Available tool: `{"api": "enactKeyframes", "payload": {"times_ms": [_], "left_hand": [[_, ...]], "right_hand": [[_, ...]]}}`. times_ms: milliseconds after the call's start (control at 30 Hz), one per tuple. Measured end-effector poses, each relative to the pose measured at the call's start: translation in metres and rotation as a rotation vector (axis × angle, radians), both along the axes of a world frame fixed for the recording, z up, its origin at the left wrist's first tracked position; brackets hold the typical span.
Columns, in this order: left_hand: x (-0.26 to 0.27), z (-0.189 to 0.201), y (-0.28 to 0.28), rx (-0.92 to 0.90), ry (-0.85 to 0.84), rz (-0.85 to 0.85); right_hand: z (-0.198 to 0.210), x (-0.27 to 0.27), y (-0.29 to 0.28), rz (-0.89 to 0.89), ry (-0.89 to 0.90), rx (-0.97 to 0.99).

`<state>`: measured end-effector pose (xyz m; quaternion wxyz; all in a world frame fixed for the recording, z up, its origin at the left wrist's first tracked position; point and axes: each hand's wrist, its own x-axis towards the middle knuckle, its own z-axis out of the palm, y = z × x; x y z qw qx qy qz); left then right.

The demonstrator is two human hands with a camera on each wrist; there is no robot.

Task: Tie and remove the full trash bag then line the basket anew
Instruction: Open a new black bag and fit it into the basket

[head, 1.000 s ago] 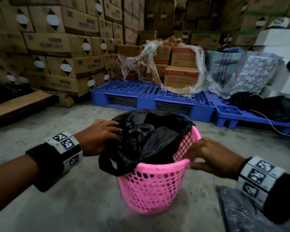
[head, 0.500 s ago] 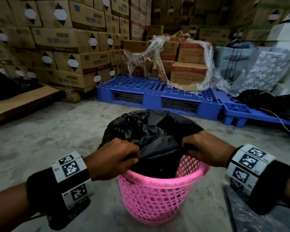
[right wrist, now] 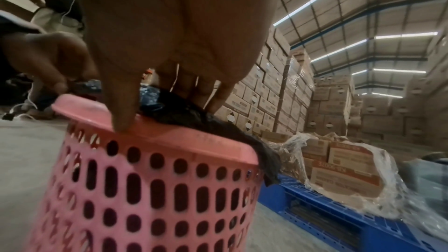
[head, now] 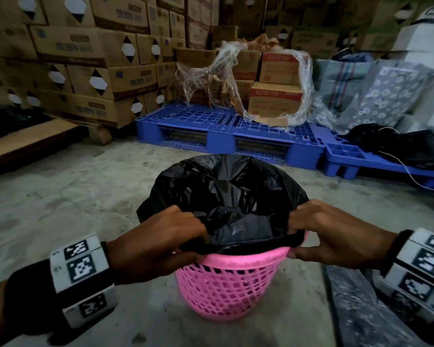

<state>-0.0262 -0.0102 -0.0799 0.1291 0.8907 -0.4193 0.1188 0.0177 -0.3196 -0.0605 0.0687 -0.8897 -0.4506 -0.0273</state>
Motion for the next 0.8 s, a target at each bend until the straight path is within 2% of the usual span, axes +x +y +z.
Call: {"api": "enactKeyframes", "payload": {"times_ms": [167, 333, 533, 633, 700, 767, 800], "left_hand": [[-0.009, -0.008, -0.001, 0.100, -0.122, -0.089], [-0.016, -0.022, -0.005, 0.194, -0.368, -0.120], [-0.019, -0.035, 0.001, 0.260, -0.490, -0.174], [-0.014, -0.049, 0.002, 0.305, -0.467, -0.146], [-0.013, -0.053, 0.006, 0.281, -0.400, -0.135], [-0.013, -0.049, 0.010, 0.178, -0.308, -0.166], [-0.013, -0.044, 0.012, 0.110, -0.277, -0.180]], "right_hand": [[-0.010, -0.018, -0.004, 0.026, -0.187, -0.001], [-0.027, -0.030, -0.009, 0.079, -0.402, -0.025], [-0.054, -0.032, -0.020, 0.104, -0.562, -0.053], [-0.070, -0.031, -0.029, 0.088, -0.554, -0.073], [-0.076, -0.030, -0.031, 0.043, -0.488, -0.073], [-0.074, -0.030, -0.031, 0.003, -0.363, 0.032], [-0.071, -0.029, -0.032, -0.024, -0.294, 0.152]]}}
